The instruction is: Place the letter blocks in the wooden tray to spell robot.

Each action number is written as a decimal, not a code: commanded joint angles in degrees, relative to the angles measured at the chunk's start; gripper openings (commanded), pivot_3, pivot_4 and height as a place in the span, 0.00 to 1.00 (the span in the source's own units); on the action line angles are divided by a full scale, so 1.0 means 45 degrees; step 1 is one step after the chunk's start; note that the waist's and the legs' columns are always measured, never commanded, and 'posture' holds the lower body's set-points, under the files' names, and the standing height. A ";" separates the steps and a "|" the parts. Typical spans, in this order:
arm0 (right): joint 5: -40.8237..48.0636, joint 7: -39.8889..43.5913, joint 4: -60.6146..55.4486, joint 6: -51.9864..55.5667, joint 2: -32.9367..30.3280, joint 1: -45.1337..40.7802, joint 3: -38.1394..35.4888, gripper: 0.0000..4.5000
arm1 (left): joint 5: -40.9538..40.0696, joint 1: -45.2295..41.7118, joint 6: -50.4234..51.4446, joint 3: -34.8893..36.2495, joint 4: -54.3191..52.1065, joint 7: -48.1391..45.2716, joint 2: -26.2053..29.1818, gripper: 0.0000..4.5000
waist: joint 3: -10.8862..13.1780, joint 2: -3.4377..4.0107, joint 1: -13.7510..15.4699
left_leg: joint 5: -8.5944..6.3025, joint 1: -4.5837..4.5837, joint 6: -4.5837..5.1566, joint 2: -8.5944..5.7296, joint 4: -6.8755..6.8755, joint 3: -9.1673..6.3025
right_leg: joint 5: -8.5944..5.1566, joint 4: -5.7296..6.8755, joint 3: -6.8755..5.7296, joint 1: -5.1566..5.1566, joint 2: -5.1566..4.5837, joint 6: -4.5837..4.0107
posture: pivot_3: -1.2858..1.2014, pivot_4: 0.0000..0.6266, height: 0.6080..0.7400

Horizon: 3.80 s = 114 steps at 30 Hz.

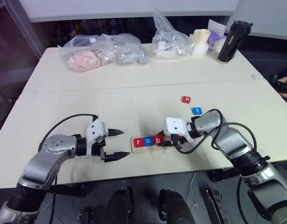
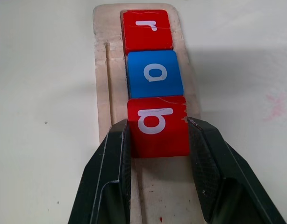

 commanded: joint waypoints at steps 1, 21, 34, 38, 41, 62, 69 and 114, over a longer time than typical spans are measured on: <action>0.0047 0.0008 -0.0072 -0.0214 0.0122 -0.0099 -0.0169 0.49 | 0.0015 -0.0080 -0.0166 0.0071 -0.0412 0.0072 0.0049 1.00 | 0.0000 0.0000 0.0000 | 0.0000 0.0000 0.0000 0.0000 0.0001 -0.0001 | 0.0000 0.0000 0.0000 0.0000 0.0000 0.0000 | 0.52 0.24 0.88; 0.0003 -0.0802 0.0379 -0.0337 -0.0574 -0.0637 -0.1721 0.99 | -0.0005 -0.0178 -0.0159 -0.0037 -0.0331 0.0171 0.0015 1.00 | -0.0003 -0.0004 0.0008 | 0.0000 0.0002 0.0000 0.0000 0.0004 -0.0001 | 0.0002 0.0002 0.0000 0.0004 0.0004 0.0001 | 0.52 0.24 0.88; -0.0541 -0.1167 0.1248 -0.1195 -0.0298 -0.0293 -0.1421 0.99 | 0.0006 -0.0313 -0.0182 -0.0076 -0.0202 0.0062 0.0039 1.00 | -0.0003 -0.0004 -0.0008 | 0.0002 0.0003 0.0002 0.0003 0.0005 0.0003 | 0.0004 0.0008 0.0002 0.0004 0.0013 0.0001 | 0.52 0.24 0.88; -0.0639 -0.1178 0.1074 -0.1225 -0.0171 -0.0131 -0.1311 0.99 | 0.0020 -0.0345 -0.0185 -0.0072 -0.0178 0.0063 0.0030 1.00 | -0.0003 -0.0004 0.0009 | 0.0002 0.0004 0.0002 0.0002 0.0009 0.0003 | 0.0004 0.0008 0.0001 0.0009 0.0014 0.0001 | 0.52 0.24 0.88; -0.0671 -0.1185 0.0940 -0.1180 -0.0047 -0.0083 -0.1242 0.99 | 0.0020 -0.0356 -0.0186 -0.0069 -0.0168 0.0068 0.0023 1.00 | -0.0003 -0.0004 -0.0005 | 0.0002 0.0005 0.0002 0.0003 0.0013 0.0003 | 0.0005 0.0008 0.0002 0.0011 0.0014 0.0002 | 0.52 0.24 0.88; -0.0719 -0.1285 0.0634 -0.1143 -0.0730 -0.0539 -0.2057 0.99 | 0.0036 -0.0278 -0.0192 -0.0110 -0.0257 0.0234 -0.0088 1.00 | -0.0003 -0.0005 0.0002 | 0.0002 0.0009 0.0002 0.0002 0.0021 0.0004 | 0.0007 0.0018 0.0002 0.0015 0.0016 0.0004 | 0.52 0.24 0.88; -0.1448 -0.6201 0.3110 0.1326 0.1221 -0.1958 -0.3688 0.99 | 0.0125 -0.0339 -0.0306 -0.0248 -0.0157 0.0228 -0.0257 1.00 | -0.0010 -0.0016 -0.0056 | 0.0003 0.0021 -0.0001 0.0027 0.0017 0.0006 | 0.0023 0.0030 0.0008 0.0009 0.0034 -0.0021 | 0.52 0.24 0.88; 0.0616 -1.6462 1.0958 0.3434 0.6249 -0.5435 -0.8039 0.26 | 0.0030 -0.0420 -0.0094 -0.0397 -0.0374 0.0383 -0.0316 1.00 | -0.0010 -0.0006 -0.0395 | 0.0019 0.0060 -0.0003 0.0027 0.0015 0.0027 | 0.0022 0.0139 0.0033 -0.0001 0.0060 -0.0022 | 0.52 0.24 0.88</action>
